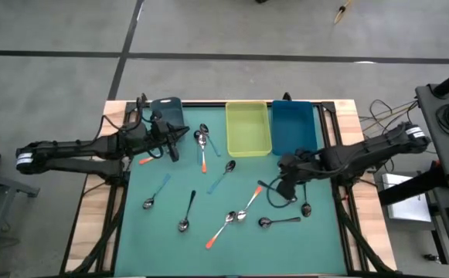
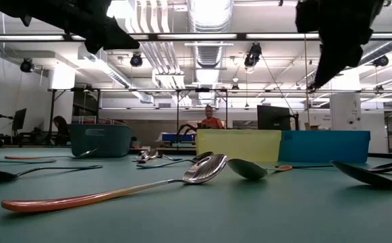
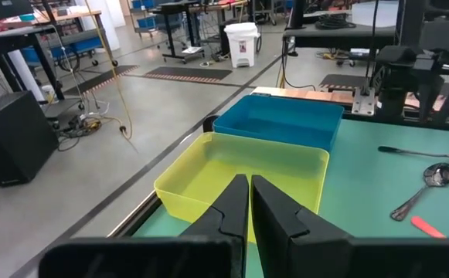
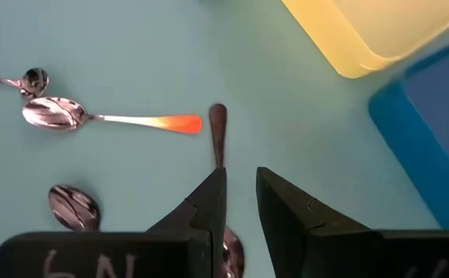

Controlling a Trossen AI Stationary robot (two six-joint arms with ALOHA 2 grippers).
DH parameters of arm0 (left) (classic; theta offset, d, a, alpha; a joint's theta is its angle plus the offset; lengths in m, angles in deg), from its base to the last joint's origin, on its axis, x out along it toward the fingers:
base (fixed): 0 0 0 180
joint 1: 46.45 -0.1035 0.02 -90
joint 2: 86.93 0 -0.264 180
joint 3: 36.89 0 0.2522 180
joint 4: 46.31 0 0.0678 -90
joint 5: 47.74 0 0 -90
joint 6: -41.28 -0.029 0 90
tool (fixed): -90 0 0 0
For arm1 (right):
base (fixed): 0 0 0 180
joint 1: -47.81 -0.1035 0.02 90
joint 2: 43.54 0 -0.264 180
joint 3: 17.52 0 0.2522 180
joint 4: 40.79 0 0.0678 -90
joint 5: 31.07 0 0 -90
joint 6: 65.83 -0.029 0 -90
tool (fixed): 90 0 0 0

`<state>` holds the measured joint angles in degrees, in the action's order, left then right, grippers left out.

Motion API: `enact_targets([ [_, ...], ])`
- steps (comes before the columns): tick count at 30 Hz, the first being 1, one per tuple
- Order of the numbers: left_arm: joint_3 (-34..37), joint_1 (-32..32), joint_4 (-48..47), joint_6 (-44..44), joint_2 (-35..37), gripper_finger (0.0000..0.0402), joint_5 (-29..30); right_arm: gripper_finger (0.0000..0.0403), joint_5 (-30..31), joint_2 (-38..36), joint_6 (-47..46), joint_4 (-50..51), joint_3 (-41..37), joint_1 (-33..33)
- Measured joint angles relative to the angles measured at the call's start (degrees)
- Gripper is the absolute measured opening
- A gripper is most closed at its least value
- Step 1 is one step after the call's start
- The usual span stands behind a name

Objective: Sort silverware by color (type)
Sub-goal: Put the black spoon into the yellow bin

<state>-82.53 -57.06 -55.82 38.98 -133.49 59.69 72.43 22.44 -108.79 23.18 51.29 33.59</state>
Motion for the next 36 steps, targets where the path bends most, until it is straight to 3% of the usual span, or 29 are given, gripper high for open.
enact_targets([
  [8,0.0,0.0,-0.2,-0.2,0.5,0.0000,0.0,0.0063,-0.6,12.2,-0.3,-0.1,8.9,0.0],
  [13,0.0,0.0,-0.6,-0.2,0.5,0.0000,0.0,0.0063,-7.3,20.1,3.8,1.4,15.2,-0.1],
  [19,0.0,0.0,-1.5,-0.2,0.5,0.0000,0.0,0.0063,-9.4,27.8,8.4,12.4,19.5,-0.3],
  [24,0.0,0.0,-1.5,-0.2,0.6,0.0000,0.0,0.0063,-11.2,30.4,17.4,16.6,17.5,-0.9],
  [28,0.1,0.0,-1.5,-0.2,0.6,0.0000,0.0,0.0054,-10.9,28.4,20.0,11.4,13.2,-0.7],
  [32,0.1,0.0,-1.5,-0.2,0.6,0.0000,0.0,0.0039,-10.5,24.3,18.3,2.1,7.0,-0.6],
  [36,0.1,0.0,-1.4,-0.2,0.6,0.0000,0.0,0.0041,-7.5,22.3,9.9,-1.5,1.8,-0.6],
])
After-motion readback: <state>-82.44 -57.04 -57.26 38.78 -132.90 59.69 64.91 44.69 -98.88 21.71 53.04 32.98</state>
